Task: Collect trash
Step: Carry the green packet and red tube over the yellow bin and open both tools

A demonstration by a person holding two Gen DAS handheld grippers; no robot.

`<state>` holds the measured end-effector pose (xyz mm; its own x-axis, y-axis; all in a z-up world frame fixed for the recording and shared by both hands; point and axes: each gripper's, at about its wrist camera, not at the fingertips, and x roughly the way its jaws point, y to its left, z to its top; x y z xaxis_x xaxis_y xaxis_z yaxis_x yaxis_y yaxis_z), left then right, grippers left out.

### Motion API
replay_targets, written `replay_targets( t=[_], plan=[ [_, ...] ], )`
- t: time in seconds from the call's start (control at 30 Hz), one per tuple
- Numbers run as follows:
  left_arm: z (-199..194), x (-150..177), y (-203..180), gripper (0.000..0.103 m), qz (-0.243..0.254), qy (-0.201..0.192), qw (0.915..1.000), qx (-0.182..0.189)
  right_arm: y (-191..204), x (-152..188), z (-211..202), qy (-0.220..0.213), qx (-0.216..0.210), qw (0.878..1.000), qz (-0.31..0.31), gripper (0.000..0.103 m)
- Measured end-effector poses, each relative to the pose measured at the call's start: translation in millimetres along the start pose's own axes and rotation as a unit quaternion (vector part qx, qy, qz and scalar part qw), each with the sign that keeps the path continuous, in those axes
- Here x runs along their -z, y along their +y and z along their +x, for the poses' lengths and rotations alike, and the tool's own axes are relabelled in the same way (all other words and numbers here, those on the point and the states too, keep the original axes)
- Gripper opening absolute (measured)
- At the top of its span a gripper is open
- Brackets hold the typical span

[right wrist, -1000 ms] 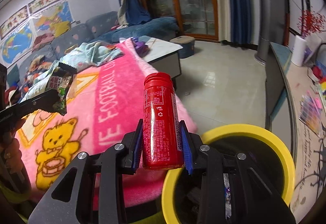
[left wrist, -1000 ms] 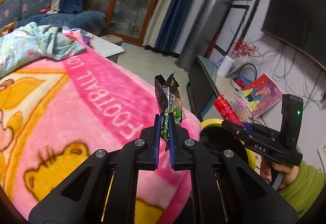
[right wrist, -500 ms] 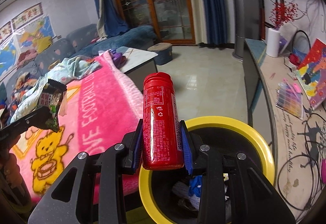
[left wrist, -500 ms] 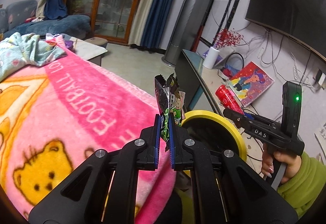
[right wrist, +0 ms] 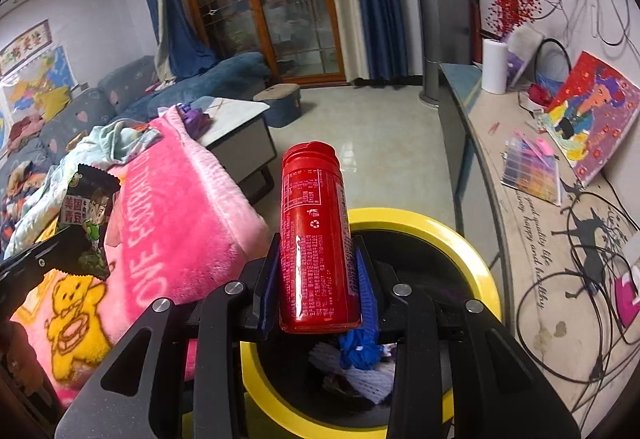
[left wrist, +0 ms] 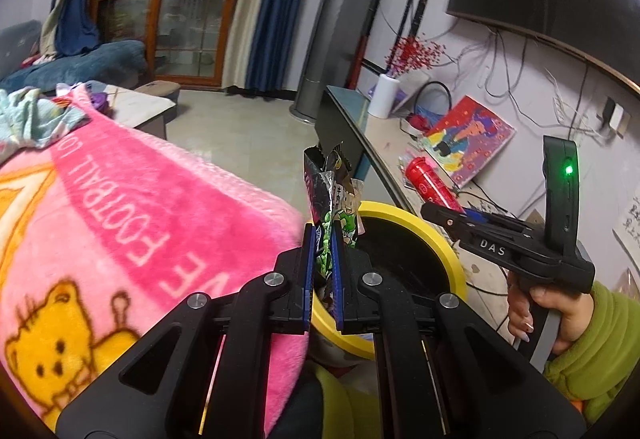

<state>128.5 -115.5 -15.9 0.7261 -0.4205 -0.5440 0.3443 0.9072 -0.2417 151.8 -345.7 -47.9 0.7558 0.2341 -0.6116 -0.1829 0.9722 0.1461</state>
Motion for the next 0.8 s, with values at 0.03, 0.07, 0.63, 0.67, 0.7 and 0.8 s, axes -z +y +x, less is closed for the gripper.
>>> replay_targets(
  t=[0.03,0.07,0.63,0.67,0.7,0.8],
  plan=[
    [2.0,0.4,-3.2,0.004,0.003,0.002,1.0,0.003,-1.9,1.4,-1.0,0.0,0.003,1.0,0.0,0.032],
    [5.1,0.7,-7.2,0.004,0.007,0.004,0.9999,0.007,-4.5,2.9,-2.1,-0.001,0.009,1.0,0.001,0.032],
    [49.9,7.7,-56.2,0.004,0.062,0.036,0.9966,0.04,-61.6,28.7,-7.8,0.011,0.042,0.997,0.059,0.032],
    [52.9,8.0,-58.2,0.004,0.064,0.037,0.9964,0.041,-64.8,30.0,-6.9,0.014,0.042,0.997,0.063,0.032],
    [55.8,8.5,-60.1,0.004,0.066,0.039,0.9962,0.042,-66.8,31.4,-6.5,0.014,0.044,0.997,0.068,0.032],
    [63.9,9.1,-65.2,0.004,0.071,0.046,0.9954,0.045,-72.5,33.5,-4.1,0.019,0.046,0.996,0.077,0.032]
  ],
)
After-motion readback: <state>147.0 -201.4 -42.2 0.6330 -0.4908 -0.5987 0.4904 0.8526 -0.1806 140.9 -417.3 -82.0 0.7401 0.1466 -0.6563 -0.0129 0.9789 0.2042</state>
